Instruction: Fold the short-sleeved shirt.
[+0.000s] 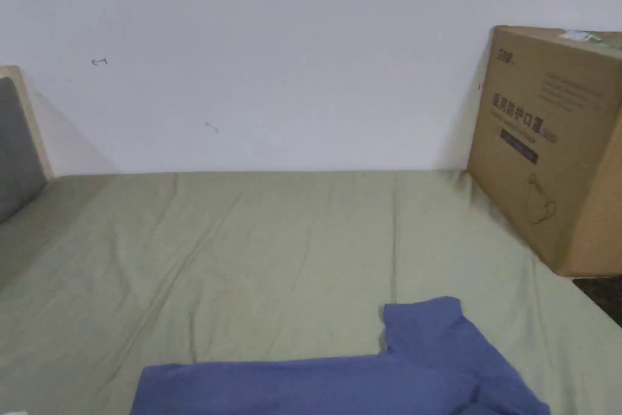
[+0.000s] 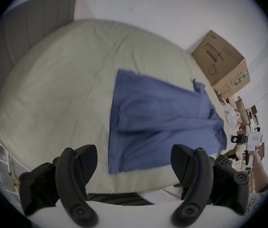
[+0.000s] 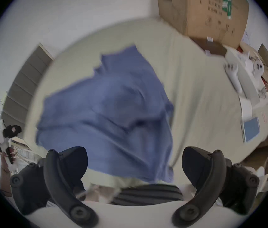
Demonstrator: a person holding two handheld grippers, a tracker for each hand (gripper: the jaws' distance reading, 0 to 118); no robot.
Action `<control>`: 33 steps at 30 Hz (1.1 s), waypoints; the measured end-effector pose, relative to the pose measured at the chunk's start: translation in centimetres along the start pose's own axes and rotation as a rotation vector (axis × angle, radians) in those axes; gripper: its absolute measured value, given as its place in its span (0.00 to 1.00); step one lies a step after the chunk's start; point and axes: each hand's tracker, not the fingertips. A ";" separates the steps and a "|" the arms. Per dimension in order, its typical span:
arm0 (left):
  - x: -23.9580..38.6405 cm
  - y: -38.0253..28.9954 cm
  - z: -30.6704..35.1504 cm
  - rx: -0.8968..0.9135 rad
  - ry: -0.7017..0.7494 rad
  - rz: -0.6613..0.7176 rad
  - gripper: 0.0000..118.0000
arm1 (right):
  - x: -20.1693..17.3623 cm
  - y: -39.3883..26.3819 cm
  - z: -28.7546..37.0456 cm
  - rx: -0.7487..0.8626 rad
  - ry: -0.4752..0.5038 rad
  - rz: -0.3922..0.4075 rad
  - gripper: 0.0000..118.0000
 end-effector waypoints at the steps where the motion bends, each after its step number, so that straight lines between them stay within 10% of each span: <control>1: 0.8 0.8 1.0 0.066 -0.015 -0.020 0.83 | -0.7 0.5 1.3 0.060 0.037 -0.004 0.97; 9: 9.1 2.2 7.2 0.927 0.078 -0.245 0.87 | -11.2 1.4 10.3 1.081 0.256 0.156 0.93; 12: 10.3 3.6 6.2 1.002 0.051 -0.211 0.78 | -14.5 5.1 8.8 1.000 0.319 0.181 0.91; 13: 10.6 4.1 5.7 0.998 0.039 -0.208 0.61 | -14.9 6.3 7.5 0.957 0.328 0.183 0.76; 14: 11.0 4.8 5.0 0.994 0.025 -0.211 0.33 | -15.8 6.9 6.7 0.974 0.307 0.189 0.31; 15: 11.4 5.5 4.3 0.987 0.023 -0.216 0.00 | -16.6 7.2 5.9 0.998 0.287 0.193 0.00; 17: 12.2 7.1 2.8 0.961 0.072 -0.256 0.00 | -17.7 8.3 4.1 1.006 0.119 0.138 0.00; 19: 11.8 8.4 2.1 0.899 -0.043 -0.260 0.00 | -17.2 9.4 2.8 0.956 0.272 0.099 0.00; 21: 11.1 10.6 0.5 0.780 0.012 -0.249 0.00 | -17.1 9.5 2.3 0.988 0.199 0.051 0.00; 27: 0.9 18.7 -10.6 -0.049 -0.006 -0.016 0.01 | -13.8 9.8 1.6 1.033 0.268 -0.038 0.00; 29: -2.7 18.6 -15.3 -0.201 0.042 0.020 0.17 | -12.7 10.8 0.7 0.912 0.331 -0.071 0.00; 31: -4.8 17.6 -18.6 -0.246 0.103 0.013 0.84 | -11.9 10.6 -0.4 0.884 0.344 -0.085 0.00; 33: -4.8 15.6 -21.1 -0.294 0.164 -0.022 0.95 | -11.1 10.5 -0.9 0.882 0.338 -0.089 0.00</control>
